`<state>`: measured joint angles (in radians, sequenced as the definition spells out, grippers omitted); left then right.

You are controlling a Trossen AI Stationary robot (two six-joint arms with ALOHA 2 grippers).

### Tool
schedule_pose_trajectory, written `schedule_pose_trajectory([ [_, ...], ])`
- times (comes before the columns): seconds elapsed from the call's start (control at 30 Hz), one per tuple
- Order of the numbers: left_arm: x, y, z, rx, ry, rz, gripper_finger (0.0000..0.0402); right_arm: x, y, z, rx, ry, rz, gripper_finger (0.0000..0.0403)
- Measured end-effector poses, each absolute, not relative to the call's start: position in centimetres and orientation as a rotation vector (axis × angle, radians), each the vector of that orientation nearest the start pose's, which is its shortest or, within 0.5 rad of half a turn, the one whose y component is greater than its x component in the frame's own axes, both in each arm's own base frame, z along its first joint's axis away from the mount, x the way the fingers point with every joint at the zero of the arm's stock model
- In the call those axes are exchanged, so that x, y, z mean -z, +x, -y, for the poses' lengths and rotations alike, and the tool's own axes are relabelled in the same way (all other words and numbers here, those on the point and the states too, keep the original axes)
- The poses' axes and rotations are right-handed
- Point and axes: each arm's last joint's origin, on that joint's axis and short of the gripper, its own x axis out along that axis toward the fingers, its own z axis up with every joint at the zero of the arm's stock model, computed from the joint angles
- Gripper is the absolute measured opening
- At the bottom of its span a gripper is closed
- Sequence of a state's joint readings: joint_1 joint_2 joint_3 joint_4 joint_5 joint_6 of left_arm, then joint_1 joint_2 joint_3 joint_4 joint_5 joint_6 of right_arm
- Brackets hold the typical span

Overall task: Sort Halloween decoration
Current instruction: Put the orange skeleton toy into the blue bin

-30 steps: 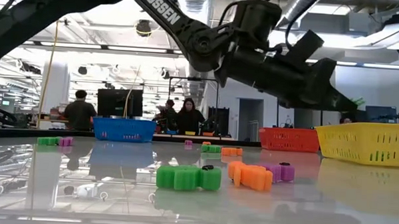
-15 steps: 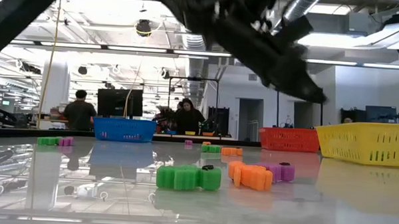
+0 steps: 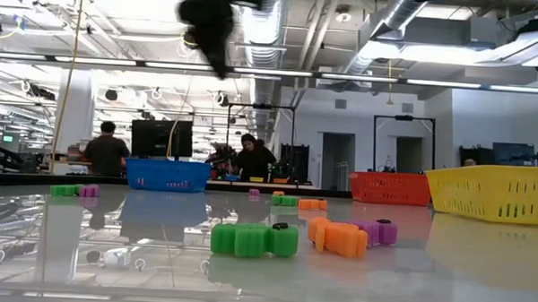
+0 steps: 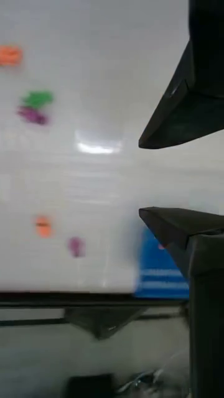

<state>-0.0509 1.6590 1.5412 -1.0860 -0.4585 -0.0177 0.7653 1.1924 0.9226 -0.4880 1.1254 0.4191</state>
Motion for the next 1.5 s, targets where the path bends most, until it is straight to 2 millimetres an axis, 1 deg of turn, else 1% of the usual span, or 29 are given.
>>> schedule_pose_trajectory([
  [0.07, -30.4, 30.2, 1.2, -0.388, 0.231, -1.119, 0.0149, -28.2, 19.1, -14.2, 0.438, -0.220, -0.373, 0.0205],
  [0.13, -29.1, 27.8, 2.3, -0.380, 0.175, -1.041, 0.0148, -27.8, 19.7, -14.0, 0.459, -0.232, -0.387, 0.0205],
  [0.2, -27.3, 25.5, 3.6, -0.354, 0.125, -0.949, 0.0148, -27.2, 20.6, -13.7, 0.492, -0.238, -0.399, 0.0205],
  [0.3, -24.1, 22.6, 5.3, -0.284, 0.039, -0.748, 0.0148, -26.5, 22.3, -13.0, 0.555, -0.214, -0.399, 0.0205],
  [0.37, -21.8, 21.1, 6.1, -0.220, -0.009, -0.612, 0.0148, -25.9, 23.8, -12.3, 0.595, -0.182, -0.397, 0.0205],
  [0.43, -19.8, 19.9, 6.6, -0.162, -0.055, -0.485, 0.0148, -25.2, 25.4, -11.3, 0.598, -0.137, -0.423, 0.0205],
  [0.5, -18.2, 18.8, 6.7, -0.124, -0.096, -0.381, 0.0148, -24.3, 27.0, -10.1, 0.582, -0.081, -0.458, 0.0205],
  [0.57, -17.1, 17.9, 6.6, -0.101, -0.120, -0.325, 0.0148, -23.5, 28.6, -8.4, 0.566, -0.030, -0.493, 0.0205],
  [0.67, -16.6, 17.2, 6.3, -0.086, -0.106, -0.277, 0.0148, -23.0, 30.7, -5.1, 0.542, 0.079, -0.515, 0.0205],
  [0.77, -16.8, 17.0, 6.2, -0.082, -0.085, -0.268, 0.0148, -22.7, 32.8, -1.3, 0.563, 0.176, -0.496, 0.0205],
  [0.9, -17.1, 16.8, 6.2, -0.056, -0.100, -0.252, 0.0148, -21.7, 35.2, 4.0, 0.623, 0.275, -0.461, 0.0205],
  [1.0, -17.4, 16.7, 6.3, -0.004, -0.115, -0.244, 0.0148, -20.5, 36.5, 7.4, 0.678, 0.364, -0.476, 0.0205],
  [1.07, -17.5, 16.7, 6.4, 0.019, -0.121, -0.240, 0.0148, -19.1, 37.3, 9.2, 0.688, 0.409, -0.509, 0.0205],
  [1.17, -17.6, 16.6, 6.4, 0.027, -0.121, -0.238, 0.0148, -17.3, 38.5, 10.8, 0.688, 0.449, -0.555, 0.0205],
  [1.3, -17.5, 16.6, 6.4, 0.024, -0.117, -0.246, 0.0148, -15.3, 39.0, 11.7, 0.734, 0.472, -0.618, 0.0205],
  [1.37, -17.4, 16.6, 6.4, 0.023, -0.112, -0.255, 0.0148, -14.7, 39.1, 11.9, 0.768, 0.465, -0.626, 0.0205],
  [1.5, -17.2, 16.5, 6.3, 0.020, -0.104, -0.273, 0.0148, -14.6, 38.9, 12.0, 0.844, 0.445, -0.621, 0.0205],
])
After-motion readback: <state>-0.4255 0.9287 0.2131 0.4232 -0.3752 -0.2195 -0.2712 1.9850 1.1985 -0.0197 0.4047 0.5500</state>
